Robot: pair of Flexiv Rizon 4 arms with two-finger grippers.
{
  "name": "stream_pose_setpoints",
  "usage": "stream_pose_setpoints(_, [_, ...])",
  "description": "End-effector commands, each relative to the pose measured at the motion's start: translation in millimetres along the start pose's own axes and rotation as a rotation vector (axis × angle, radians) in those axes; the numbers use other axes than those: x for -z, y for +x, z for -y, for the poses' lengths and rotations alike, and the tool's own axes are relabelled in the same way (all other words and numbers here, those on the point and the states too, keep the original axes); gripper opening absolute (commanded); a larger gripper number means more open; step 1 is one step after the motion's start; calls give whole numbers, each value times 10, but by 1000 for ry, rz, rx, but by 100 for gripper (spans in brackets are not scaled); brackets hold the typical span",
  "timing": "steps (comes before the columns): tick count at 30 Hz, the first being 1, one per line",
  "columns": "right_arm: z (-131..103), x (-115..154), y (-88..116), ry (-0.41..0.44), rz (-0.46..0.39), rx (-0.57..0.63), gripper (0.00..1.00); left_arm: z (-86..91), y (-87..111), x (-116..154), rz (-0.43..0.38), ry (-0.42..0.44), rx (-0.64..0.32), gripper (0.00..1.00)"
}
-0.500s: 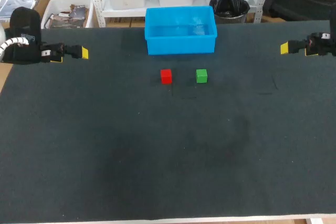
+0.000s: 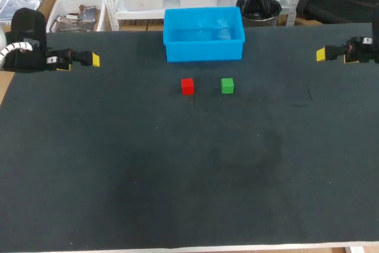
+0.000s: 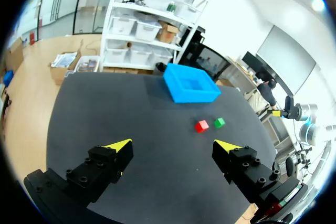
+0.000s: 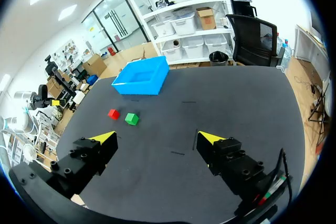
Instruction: Use the left arm to pick the red cube and place it into the blue plastic box first, then use the right arm to grasp the green cube and put it into the same blue plastic box after the first action is fully finished.
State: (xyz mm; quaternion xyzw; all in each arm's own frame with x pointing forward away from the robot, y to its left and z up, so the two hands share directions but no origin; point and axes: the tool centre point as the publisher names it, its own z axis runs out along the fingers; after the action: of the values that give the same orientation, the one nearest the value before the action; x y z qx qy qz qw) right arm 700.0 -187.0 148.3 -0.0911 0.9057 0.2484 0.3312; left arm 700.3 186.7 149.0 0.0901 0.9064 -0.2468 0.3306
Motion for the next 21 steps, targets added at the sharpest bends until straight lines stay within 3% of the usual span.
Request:
stream_pose_setpoints(1, [-7, 5, -3, 3, -1, -1, 100, 6, -3, 2, -1, -2, 0, 100])
stream_pose_setpoints(19, [-7, 5, -3, 3, -1, -1, 100, 6, -3, 2, -1, -2, 0, 100])
stream_pose_setpoints(21, [-7, 5, -3, 3, -1, -1, 100, 96, -40, -45, 1, -1, -7, 100])
